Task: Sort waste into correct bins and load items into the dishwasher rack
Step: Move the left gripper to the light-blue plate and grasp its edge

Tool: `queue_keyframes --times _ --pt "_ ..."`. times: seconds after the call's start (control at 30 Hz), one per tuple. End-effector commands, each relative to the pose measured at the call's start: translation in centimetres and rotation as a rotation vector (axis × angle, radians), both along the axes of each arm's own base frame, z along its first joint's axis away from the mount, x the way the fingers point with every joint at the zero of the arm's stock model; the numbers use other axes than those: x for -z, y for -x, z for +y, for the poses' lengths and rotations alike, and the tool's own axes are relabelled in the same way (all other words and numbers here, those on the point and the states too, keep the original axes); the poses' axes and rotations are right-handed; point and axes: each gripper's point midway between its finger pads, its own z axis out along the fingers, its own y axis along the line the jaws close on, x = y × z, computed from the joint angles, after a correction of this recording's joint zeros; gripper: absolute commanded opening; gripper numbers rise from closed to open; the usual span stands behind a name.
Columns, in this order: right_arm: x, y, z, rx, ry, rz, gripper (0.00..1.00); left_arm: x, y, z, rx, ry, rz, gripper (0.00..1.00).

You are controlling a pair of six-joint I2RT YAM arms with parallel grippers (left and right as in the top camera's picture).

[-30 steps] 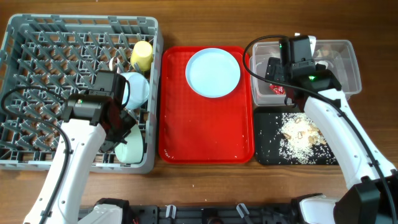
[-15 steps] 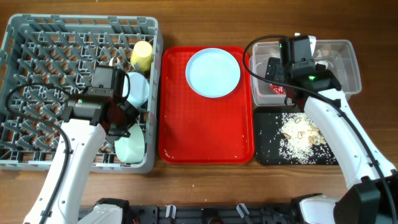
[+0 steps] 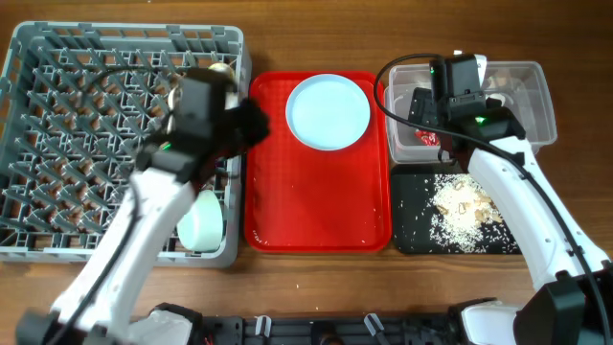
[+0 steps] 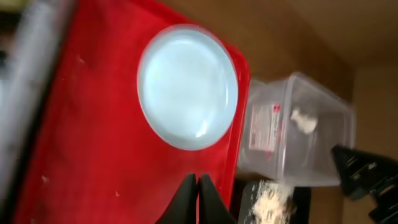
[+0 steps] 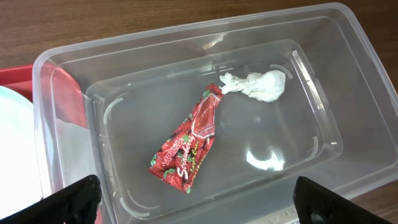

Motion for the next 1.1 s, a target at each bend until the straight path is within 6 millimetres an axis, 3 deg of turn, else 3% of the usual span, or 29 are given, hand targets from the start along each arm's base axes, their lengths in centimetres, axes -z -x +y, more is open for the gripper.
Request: queue_keyframes --times 0.0,0.1,0.13,0.17,0.23,0.37,0.47,0.67,0.77,0.87,1.0,1.03,1.07 --pt "0.5 0.1 0.0 -0.006 0.015 0.015 1.00 1.5 -2.6 -4.4 0.093 -0.068 0.073 0.04" --pt "0.5 0.1 0.0 -0.006 0.015 0.015 1.00 4.8 -5.1 -7.0 0.127 -0.142 0.139 0.06" --pt "0.5 0.1 0.0 -0.006 0.015 0.015 1.00 6.5 -5.7 -7.9 0.144 -0.153 0.150 0.04" --pt "0.5 0.1 0.0 -0.006 0.015 0.015 1.00 9.3 -6.1 -8.7 0.155 -0.172 0.178 0.04" --pt "0.5 0.1 0.0 -0.006 0.015 0.014 1.00 12.1 -5.9 -9.1 0.165 -0.193 0.223 0.04" --pt "0.5 0.1 0.0 -0.005 0.015 0.014 1.00 16.7 -4.7 -9.0 0.175 -0.265 0.319 0.04" --pt "0.5 0.0 0.0 -0.006 0.015 0.014 1.00 18.3 -3.0 -6.1 0.133 -0.434 0.385 0.04" --pt "0.5 0.0 0.0 -0.006 0.014 0.011 1.00 18.1 3.7 1.0 0.124 -0.752 0.656 0.04" --pt "0.5 0.0 0.0 -0.005 0.014 0.011 1.00 17.3 5.3 1.9 0.143 -0.787 0.718 0.05" --pt "0.5 0.0 0.0 -0.006 0.014 0.011 1.00 15.2 4.2 1.5 0.144 -0.750 0.655 0.09" --pt "0.5 0.0 0.0 -0.005 0.014 0.011 1.00 10.9 2.7 -0.8 0.141 -0.626 0.523 0.18" --pt "0.5 0.0 0.0 -0.006 0.014 0.011 1.00 10.1 2.7 -2.0 0.159 -0.569 0.494 0.24" --pt "0.5 0.0 0.0 -0.006 0.014 0.011 1.00 9.7 3.0 -3.5 0.189 -0.514 0.487 0.45"
